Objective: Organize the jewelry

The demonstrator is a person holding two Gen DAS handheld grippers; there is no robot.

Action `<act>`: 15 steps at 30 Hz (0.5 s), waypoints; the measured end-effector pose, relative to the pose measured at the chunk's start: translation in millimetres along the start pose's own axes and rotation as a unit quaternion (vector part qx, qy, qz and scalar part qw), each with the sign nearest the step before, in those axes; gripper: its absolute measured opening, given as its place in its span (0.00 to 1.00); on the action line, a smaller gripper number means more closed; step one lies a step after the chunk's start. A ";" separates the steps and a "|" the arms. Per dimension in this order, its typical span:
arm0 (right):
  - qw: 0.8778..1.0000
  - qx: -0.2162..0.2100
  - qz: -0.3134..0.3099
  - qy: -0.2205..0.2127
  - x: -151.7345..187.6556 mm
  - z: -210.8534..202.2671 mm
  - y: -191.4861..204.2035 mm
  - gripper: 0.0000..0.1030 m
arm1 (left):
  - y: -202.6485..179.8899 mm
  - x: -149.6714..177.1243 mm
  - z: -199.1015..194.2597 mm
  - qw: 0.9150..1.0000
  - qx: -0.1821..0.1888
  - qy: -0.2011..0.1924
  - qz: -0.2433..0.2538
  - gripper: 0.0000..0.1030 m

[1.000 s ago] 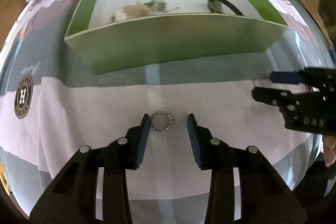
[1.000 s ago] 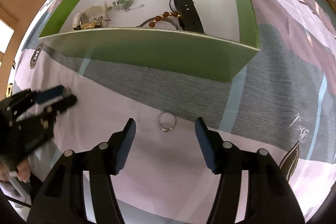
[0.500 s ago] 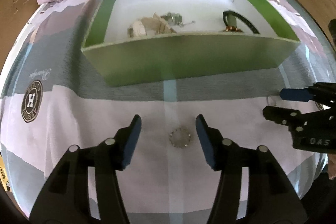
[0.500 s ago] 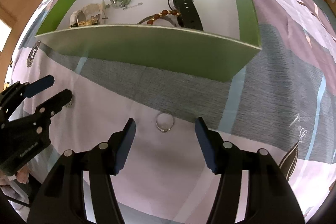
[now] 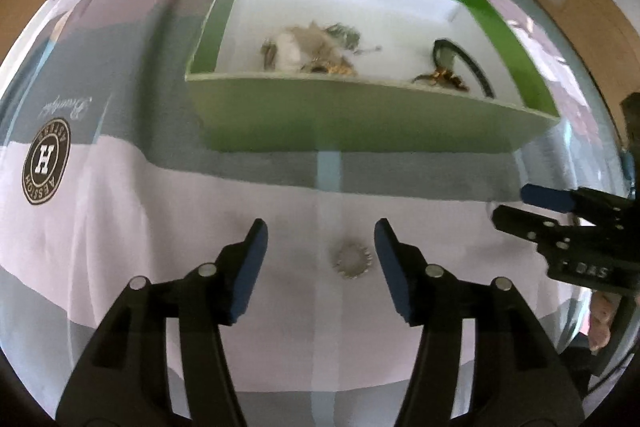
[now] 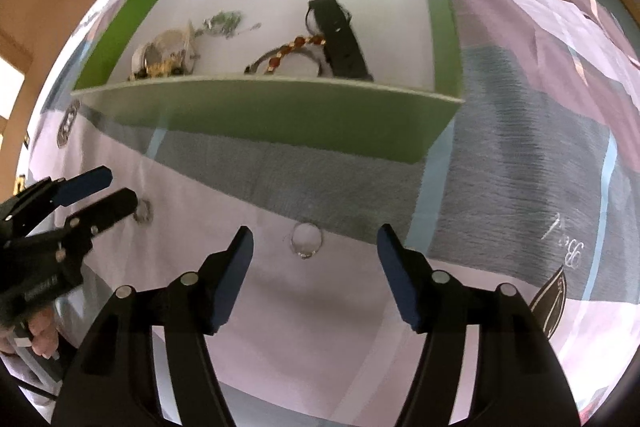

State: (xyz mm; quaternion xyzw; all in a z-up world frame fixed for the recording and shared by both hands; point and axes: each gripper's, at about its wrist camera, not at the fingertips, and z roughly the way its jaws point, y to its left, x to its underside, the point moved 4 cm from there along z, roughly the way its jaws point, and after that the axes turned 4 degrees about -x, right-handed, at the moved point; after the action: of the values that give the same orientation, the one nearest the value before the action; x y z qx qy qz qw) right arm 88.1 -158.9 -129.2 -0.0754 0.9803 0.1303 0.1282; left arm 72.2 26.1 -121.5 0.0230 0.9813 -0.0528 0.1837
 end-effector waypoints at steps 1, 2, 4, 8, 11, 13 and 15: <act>1.000 0.000 -0.001 0.001 0.9 -0.1 -0.5 0.63 | -2.6 0.9 2.7 1.000 -0.003 0.003 0.005 0.55; 1.000 0.000 -0.004 0.003 1.4 1.0 0.9 0.63 | -7.8 3.0 5.0 1.000 -0.006 0.007 0.015 0.55; 1.000 0.004 -0.015 0.007 1.2 3.2 5.5 0.63 | -15.8 5.3 8.6 0.999 -0.014 0.009 0.033 0.58; 1.000 0.011 -0.021 0.005 1.4 3.4 14.7 0.63 | -25.3 10.1 14.3 0.997 -0.046 0.006 0.068 0.61; 1.000 0.012 -0.017 0.004 1.2 3.5 14.0 0.63 | -20.4 9.2 16.1 0.994 -0.081 0.006 0.074 0.60; 1.000 0.014 -0.018 0.005 1.9 4.0 13.9 0.63 | -14.2 7.1 14.5 0.993 -0.095 0.005 0.068 0.60; 1.000 0.019 -0.020 0.007 1.9 4.1 13.4 0.63 | -9.8 4.4 13.5 0.993 -0.102 0.003 0.059 0.59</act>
State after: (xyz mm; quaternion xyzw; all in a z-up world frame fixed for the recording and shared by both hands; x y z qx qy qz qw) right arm 84.7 -145.2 -130.4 -0.0933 0.9818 0.1081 0.1251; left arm 72.2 15.0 -134.7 0.0620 0.9790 0.0582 0.1853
